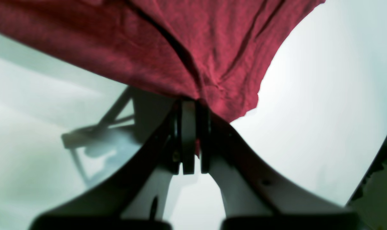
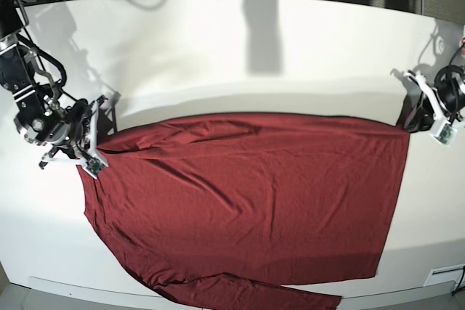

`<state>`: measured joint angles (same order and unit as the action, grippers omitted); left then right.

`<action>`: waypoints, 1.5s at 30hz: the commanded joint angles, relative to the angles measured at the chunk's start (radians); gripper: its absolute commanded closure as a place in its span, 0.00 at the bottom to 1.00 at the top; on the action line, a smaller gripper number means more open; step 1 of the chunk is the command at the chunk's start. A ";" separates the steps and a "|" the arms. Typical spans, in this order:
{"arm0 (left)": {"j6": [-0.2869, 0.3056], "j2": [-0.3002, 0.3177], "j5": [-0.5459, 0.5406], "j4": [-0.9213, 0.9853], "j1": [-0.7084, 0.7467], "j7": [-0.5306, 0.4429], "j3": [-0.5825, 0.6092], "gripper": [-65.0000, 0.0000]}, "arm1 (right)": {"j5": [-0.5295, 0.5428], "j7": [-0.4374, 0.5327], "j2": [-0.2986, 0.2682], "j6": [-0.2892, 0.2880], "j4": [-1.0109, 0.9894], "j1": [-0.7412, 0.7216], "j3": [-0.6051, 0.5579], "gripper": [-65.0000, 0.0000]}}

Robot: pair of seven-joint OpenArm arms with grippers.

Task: Fold the T-shirt properly
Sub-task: 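Lift the shoulder edge with both grippers and drag it toward the hem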

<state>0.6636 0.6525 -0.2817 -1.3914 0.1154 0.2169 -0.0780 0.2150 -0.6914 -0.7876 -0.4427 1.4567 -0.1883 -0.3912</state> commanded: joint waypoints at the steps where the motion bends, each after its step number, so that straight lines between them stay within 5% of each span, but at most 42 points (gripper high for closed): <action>1: -0.033 0.020 -0.016 -0.014 -0.026 -0.024 -0.012 1.00 | -0.014 0.019 -0.006 0.005 -0.002 -0.025 0.013 1.00; 8: -0.122 -0.025 0.005 -0.010 -0.082 -0.023 -0.012 1.00 | -0.075 0.056 0.085 0.010 -0.111 -0.117 0.013 1.00; 13: -0.177 -0.079 0.130 -0.009 -0.125 -0.035 -0.012 1.00 | -0.084 0.076 0.132 0.010 -0.220 -0.209 0.013 1.00; 21: -0.197 -0.130 0.229 -0.005 -0.226 -0.032 -0.009 1.00 | -0.084 0.109 0.201 0.009 -0.365 -0.309 0.012 1.00; 36: -0.197 -0.148 0.282 0.304 -0.387 -0.098 0.116 1.00 | -0.149 0.129 0.214 0.012 -0.372 -0.325 0.012 1.00; 44: -0.201 -0.173 0.282 0.347 -0.388 -0.099 0.117 1.00 | -0.216 0.154 0.217 0.077 -0.372 -0.325 0.012 1.00; 45: -0.201 -0.172 0.282 0.346 -0.388 -0.099 0.117 0.96 | -0.203 0.158 0.218 0.077 -0.372 -0.325 0.012 0.90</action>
<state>0.4736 0.4603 0.0074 -1.0309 -0.2493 0.1402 0.0467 0.0101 -0.5526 -0.5568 -0.3767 1.0721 -0.4812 -0.3904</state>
